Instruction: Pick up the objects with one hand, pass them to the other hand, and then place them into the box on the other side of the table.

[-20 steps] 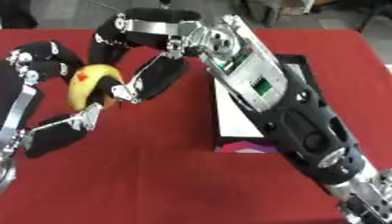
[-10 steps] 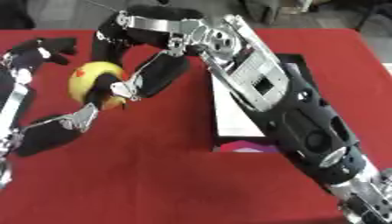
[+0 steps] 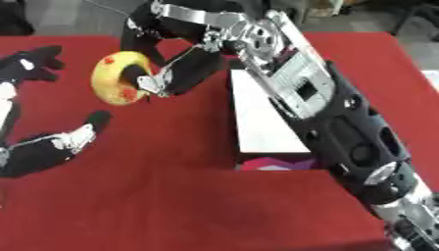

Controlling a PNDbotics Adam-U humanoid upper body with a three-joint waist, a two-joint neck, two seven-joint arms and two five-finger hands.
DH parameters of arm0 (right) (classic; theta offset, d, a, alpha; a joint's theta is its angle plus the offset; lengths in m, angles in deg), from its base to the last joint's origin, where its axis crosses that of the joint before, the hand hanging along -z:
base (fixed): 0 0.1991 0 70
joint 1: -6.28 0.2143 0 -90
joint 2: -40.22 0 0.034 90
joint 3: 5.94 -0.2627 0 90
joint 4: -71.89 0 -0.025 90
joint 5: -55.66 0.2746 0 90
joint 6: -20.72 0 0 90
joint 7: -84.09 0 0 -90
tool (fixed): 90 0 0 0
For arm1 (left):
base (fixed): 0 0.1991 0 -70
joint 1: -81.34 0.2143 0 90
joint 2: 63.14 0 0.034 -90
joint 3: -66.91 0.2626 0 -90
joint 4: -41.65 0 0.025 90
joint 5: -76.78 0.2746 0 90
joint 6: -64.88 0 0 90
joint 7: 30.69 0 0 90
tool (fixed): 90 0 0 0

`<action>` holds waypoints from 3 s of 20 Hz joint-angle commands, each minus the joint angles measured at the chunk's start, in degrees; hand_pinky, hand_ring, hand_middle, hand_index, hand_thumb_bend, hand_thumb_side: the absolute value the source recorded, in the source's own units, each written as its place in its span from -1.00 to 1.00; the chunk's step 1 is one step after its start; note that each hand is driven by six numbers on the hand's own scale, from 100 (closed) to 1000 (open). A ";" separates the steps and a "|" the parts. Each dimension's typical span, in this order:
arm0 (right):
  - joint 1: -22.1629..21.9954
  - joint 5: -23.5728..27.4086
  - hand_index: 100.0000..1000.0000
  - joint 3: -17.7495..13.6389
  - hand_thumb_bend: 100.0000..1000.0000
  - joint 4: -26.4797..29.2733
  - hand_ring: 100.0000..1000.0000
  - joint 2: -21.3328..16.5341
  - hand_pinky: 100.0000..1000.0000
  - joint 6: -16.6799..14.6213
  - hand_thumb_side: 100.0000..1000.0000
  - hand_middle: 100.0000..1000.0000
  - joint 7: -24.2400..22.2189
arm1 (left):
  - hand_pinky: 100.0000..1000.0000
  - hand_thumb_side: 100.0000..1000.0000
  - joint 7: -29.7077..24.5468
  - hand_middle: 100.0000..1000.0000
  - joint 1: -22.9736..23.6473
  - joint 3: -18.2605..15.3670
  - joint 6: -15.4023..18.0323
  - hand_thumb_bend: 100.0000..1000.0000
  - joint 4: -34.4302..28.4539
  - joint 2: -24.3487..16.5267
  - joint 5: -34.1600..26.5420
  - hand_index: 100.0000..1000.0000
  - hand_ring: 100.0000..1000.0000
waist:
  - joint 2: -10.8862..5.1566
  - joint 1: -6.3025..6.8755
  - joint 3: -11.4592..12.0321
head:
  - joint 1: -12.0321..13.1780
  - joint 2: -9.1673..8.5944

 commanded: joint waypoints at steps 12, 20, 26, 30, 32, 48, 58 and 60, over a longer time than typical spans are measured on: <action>-12.74 -1.79 -0.21 -13.25 -1.00 -5.66 0.45 -17.20 0.55 -0.36 -0.92 -0.60 12.98 | 0.47 0.16 7.11 0.32 5.67 -8.83 -4.49 -0.42 -1.04 -7.14 -7.27 0.62 0.23 | -1.04 0.14 0.03 | -3.42 -1.20; -18.89 -6.48 -0.13 -15.59 -1.00 -10.43 0.46 -19.48 0.54 -1.55 -0.87 -0.52 17.37 | 0.47 0.10 6.82 0.32 5.84 -12.09 -5.69 -0.41 -1.08 -8.99 -6.01 0.61 0.24 | -0.86 0.23 0.49 | -8.55 -1.67; -20.79 -9.69 0.43 -15.56 -1.00 -12.30 0.73 -19.85 0.63 -3.51 -0.94 0.02 16.01 | 0.47 0.07 7.23 0.32 5.58 -12.98 -5.67 -0.39 -1.08 -9.18 -4.81 0.62 0.24 | -0.80 0.29 0.58 | -9.88 -1.76; -21.45 -14.49 0.84 -15.95 -1.00 -12.31 1.00 -20.23 0.84 -5.94 -0.68 0.58 12.04 | 0.47 0.06 7.40 0.32 5.65 -13.52 -5.85 -0.37 -1.08 -9.46 -4.24 0.62 0.24 | -0.84 0.37 0.52 | -9.83 -1.72; -21.59 -17.40 0.80 -16.50 -1.00 -12.53 1.00 -20.17 0.86 -6.52 -0.36 0.62 10.85 | 0.47 0.06 7.32 0.33 5.73 -13.74 -6.06 -0.36 -1.08 -9.64 -4.01 0.62 0.25 | -0.87 0.42 0.50 | -9.39 -1.68; -21.02 6.65 0.80 -20.00 -1.00 3.71 1.00 -17.94 0.82 -2.84 -0.35 0.45 21.67 | 0.53 0.14 -3.68 0.38 1.28 -19.22 -20.77 -0.60 1.61 -14.65 -11.14 0.68 0.31 | -1.56 1.82 0.63 | 3.31 -0.83; -19.70 10.28 0.79 -19.50 -1.00 8.17 1.00 -18.19 0.81 -0.44 -0.28 0.42 22.76 | 0.69 -0.26 -28.17 0.49 -7.50 -17.59 -26.84 -0.24 15.44 -20.73 -14.39 0.76 0.52 | -1.94 2.55 0.58 | 7.63 -0.93; -19.45 10.34 0.79 -19.31 -1.00 8.00 1.00 -18.16 0.81 -0.23 -0.27 0.42 22.82 | 0.70 -0.43 -32.86 0.50 -10.51 -16.81 -26.83 -0.16 19.37 -20.40 -14.51 0.74 0.53 | -2.00 2.56 0.61 | 8.28 -0.94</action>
